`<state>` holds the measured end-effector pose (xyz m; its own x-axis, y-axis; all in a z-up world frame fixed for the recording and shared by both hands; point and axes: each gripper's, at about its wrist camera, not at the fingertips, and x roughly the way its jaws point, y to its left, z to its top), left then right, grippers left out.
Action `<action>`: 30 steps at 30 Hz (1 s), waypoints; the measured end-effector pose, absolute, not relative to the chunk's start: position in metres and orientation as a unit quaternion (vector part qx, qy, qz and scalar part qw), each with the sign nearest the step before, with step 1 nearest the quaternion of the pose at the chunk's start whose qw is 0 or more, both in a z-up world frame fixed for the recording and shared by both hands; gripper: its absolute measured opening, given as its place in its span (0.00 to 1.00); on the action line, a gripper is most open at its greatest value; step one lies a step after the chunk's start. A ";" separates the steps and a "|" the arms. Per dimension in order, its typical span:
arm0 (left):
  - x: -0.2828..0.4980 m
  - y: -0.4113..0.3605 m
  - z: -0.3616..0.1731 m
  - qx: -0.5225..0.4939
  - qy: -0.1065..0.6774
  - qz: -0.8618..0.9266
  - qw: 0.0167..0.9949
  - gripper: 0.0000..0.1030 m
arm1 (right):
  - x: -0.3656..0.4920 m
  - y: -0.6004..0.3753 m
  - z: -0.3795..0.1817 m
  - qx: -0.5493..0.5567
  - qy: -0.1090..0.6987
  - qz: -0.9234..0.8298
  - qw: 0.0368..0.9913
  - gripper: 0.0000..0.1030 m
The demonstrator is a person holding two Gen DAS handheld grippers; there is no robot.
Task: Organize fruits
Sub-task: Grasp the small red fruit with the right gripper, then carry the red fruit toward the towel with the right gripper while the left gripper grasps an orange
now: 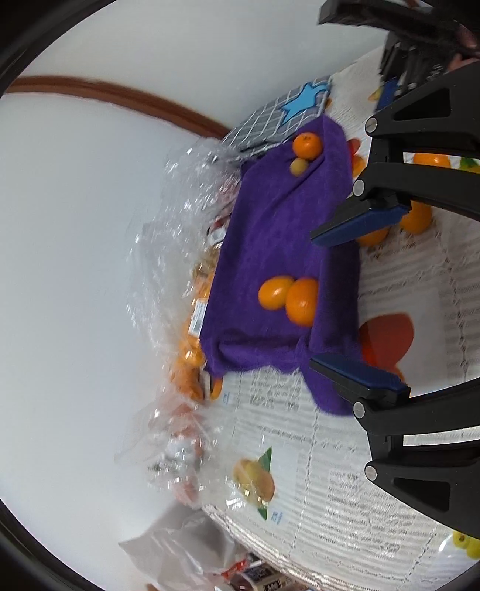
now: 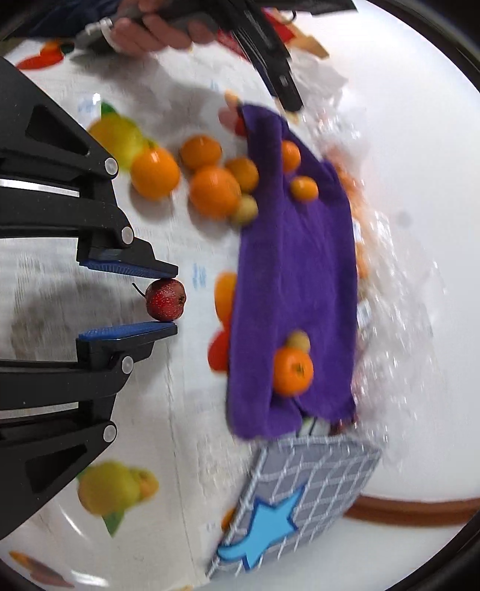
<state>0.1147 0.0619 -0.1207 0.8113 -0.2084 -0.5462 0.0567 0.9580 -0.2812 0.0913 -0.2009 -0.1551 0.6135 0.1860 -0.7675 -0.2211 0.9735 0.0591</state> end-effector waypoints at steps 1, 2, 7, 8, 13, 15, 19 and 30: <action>0.114 0.059 -0.121 -0.126 0.302 -0.081 0.941 0.57 | 0.093 -0.206 -0.156 -0.019 0.423 0.108 0.899 0.23; 0.114 0.055 -0.123 -0.128 0.310 -0.101 0.937 0.57 | 0.095 -0.210 -0.156 -0.018 0.422 0.103 0.900 0.23; 0.114 0.042 -0.134 -0.145 0.351 -0.170 0.909 0.56 | 0.099 -0.220 -0.162 0.006 0.425 0.109 0.899 0.23; 0.113 0.038 -0.135 -0.144 0.357 -0.182 0.905 0.56 | 0.097 -0.220 -0.160 0.006 0.417 0.112 0.902 0.23; 0.110 0.020 -0.143 -0.112 0.381 -0.200 0.896 0.56 | 0.096 -0.221 -0.160 0.020 0.412 0.122 0.903 0.23; 0.109 0.013 -0.147 -0.098 0.390 -0.204 0.893 0.56 | 0.097 -0.225 -0.161 0.032 0.414 0.120 0.902 0.23; 0.108 0.002 -0.154 -0.073 0.408 -0.206 0.886 0.56 | 0.099 -0.233 -0.161 0.057 0.413 0.114 0.902 0.23; 0.113 -0.004 -0.161 -0.049 0.429 -0.186 0.883 0.31 | 0.099 -0.235 -0.162 0.061 0.412 0.111 0.902 0.23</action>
<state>0.1134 -0.0043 -0.1611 0.5634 -0.3703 -0.7385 0.2869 0.9260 -0.2454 0.0990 -0.2346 -0.1617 0.6362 0.2507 -0.7297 -0.1507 0.9679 0.2012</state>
